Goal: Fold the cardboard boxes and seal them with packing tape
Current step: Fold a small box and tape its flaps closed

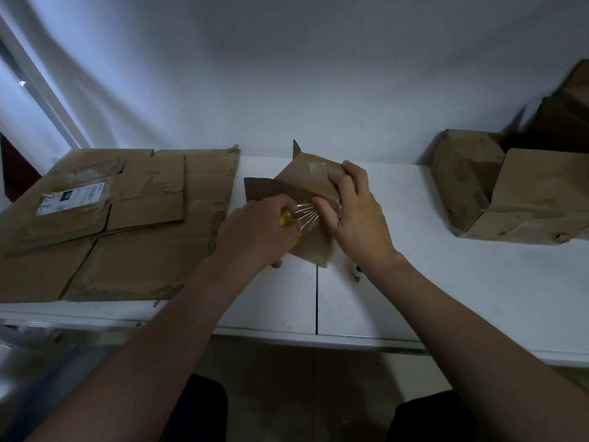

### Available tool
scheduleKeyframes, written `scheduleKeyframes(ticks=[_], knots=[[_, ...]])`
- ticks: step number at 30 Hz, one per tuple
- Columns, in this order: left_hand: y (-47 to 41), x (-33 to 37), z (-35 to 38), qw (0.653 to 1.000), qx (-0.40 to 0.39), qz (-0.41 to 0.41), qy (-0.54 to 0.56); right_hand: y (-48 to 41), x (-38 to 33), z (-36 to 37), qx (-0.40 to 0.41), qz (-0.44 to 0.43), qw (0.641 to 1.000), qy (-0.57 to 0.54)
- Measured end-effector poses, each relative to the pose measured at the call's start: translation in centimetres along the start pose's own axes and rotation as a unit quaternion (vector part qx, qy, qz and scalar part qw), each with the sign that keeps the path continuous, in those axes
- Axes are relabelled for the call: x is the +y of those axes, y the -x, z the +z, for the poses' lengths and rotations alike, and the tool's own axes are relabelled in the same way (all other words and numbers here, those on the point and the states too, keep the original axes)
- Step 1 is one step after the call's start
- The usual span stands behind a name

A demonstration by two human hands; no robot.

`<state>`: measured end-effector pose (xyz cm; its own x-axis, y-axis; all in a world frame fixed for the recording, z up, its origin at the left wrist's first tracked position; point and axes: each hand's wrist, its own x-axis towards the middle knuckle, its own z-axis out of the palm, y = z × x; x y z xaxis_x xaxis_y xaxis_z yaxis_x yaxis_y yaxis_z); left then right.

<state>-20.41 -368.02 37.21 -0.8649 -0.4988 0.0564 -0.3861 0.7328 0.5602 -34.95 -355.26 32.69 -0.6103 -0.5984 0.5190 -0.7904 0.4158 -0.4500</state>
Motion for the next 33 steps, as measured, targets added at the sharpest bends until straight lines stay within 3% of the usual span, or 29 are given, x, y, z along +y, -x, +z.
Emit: scheduleKeyframes(ticks=[8, 12, 14, 16, 19, 21, 24, 33], knots=[[-1.2, -0.5, 0.3, 0.999, 0.041, 0.013, -0.008, -0.5, -0.7, -1.3, -0.008, -0.013, 0.995, 0.101], [-1.3, -0.2, 0.3, 0.999, 0.049, 0.003, 0.006, 0.1, 0.7, -4.2, -0.013, 0.032, 0.999, -0.025], [-1.1, -0.1, 0.3, 0.999, 0.049, -0.003, 0.008, 0.7, 2.7, -5.0, 0.017, 0.064, 0.998, -0.01], [-1.1, 0.0, 0.4, 0.999, 0.049, -0.009, 0.001, 1.5, 5.3, -4.9, -0.058, 0.086, 0.993, 0.057], [-0.9, 0.1, 0.6, 0.998, 0.057, -0.005, -0.008, 3.4, 7.9, -3.8, -0.255, 0.109, 0.957, 0.09], [-0.8, 0.3, 0.6, 0.998, 0.055, -0.005, -0.012, 4.5, 8.2, -3.2, -0.316, 0.076, 0.941, 0.1], [-0.6, 0.5, 0.6, 0.998, 0.058, -0.01, -0.005, 5.1, 7.8, -2.8, -0.351, 0.047, 0.93, 0.104], [-0.1, 0.8, 1.3, 0.998, 0.064, -0.014, 0.002, 5.7, 7.2, -4.7, -0.328, 0.196, 0.923, 0.027]])
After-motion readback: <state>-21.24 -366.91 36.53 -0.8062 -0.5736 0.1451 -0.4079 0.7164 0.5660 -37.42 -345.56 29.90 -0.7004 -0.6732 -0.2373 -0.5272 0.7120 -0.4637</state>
